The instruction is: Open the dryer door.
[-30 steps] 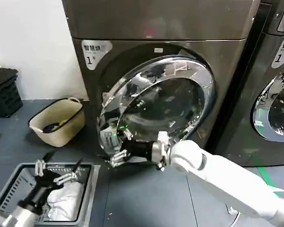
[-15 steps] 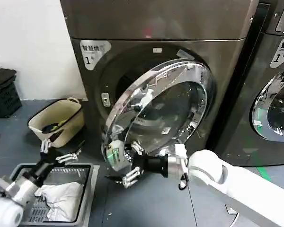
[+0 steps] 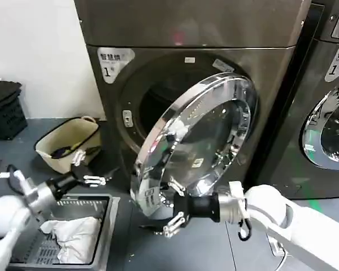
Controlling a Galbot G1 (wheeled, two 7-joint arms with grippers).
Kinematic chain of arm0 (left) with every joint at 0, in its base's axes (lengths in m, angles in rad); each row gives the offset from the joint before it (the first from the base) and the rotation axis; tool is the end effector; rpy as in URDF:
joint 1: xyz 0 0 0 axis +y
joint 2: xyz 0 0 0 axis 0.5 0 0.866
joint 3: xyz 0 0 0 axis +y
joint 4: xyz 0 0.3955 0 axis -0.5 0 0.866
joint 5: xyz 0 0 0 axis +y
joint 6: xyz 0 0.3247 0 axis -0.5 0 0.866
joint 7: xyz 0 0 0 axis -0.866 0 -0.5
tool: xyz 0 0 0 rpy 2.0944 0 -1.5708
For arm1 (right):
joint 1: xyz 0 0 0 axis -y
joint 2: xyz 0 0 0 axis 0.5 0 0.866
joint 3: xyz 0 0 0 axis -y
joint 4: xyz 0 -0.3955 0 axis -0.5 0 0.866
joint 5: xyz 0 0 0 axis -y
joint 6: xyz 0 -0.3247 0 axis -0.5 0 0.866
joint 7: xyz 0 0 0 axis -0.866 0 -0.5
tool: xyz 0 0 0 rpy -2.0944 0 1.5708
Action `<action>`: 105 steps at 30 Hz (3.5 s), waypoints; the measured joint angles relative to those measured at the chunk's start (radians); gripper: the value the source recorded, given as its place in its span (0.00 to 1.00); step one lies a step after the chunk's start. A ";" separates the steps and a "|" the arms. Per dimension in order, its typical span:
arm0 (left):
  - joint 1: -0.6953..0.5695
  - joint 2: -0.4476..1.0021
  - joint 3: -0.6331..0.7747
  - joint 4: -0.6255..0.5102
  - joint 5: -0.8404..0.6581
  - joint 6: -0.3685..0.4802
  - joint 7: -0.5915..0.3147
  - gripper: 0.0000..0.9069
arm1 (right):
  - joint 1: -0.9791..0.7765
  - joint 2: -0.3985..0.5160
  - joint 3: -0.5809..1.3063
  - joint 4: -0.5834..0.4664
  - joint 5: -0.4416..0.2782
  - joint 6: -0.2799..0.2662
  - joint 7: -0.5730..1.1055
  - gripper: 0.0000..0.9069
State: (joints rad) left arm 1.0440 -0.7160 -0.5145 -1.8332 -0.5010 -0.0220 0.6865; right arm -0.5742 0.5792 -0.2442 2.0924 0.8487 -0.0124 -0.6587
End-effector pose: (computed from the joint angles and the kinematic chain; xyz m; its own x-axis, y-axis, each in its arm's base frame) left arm 0.3142 0.2330 -0.2055 -0.6592 0.7475 0.0816 0.7101 0.5832 0.3944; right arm 0.3131 -0.0886 -0.1673 -0.0785 -0.9954 0.0551 -0.9815 0.0675 -0.1792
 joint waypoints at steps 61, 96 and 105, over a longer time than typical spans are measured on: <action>-0.660 -0.382 0.802 0.230 0.083 -0.051 -0.012 1.00 | -1.536 0.623 1.667 -0.014 -0.306 0.408 0.275 1.00; -0.729 -0.709 0.882 0.449 0.212 -0.069 -0.124 1.00 | -1.466 1.031 1.906 -0.110 -0.538 0.011 0.943 1.00; -0.736 -0.768 0.903 0.492 0.271 -0.100 -0.192 1.00 | -1.444 1.030 1.958 -0.113 -0.571 -0.037 1.026 1.00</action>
State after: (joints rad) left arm 0.3082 -1.4839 0.3889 -1.3416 -0.2297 -0.1222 0.4949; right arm -2.0178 1.6095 1.7143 1.9789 0.2773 -0.0493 0.3677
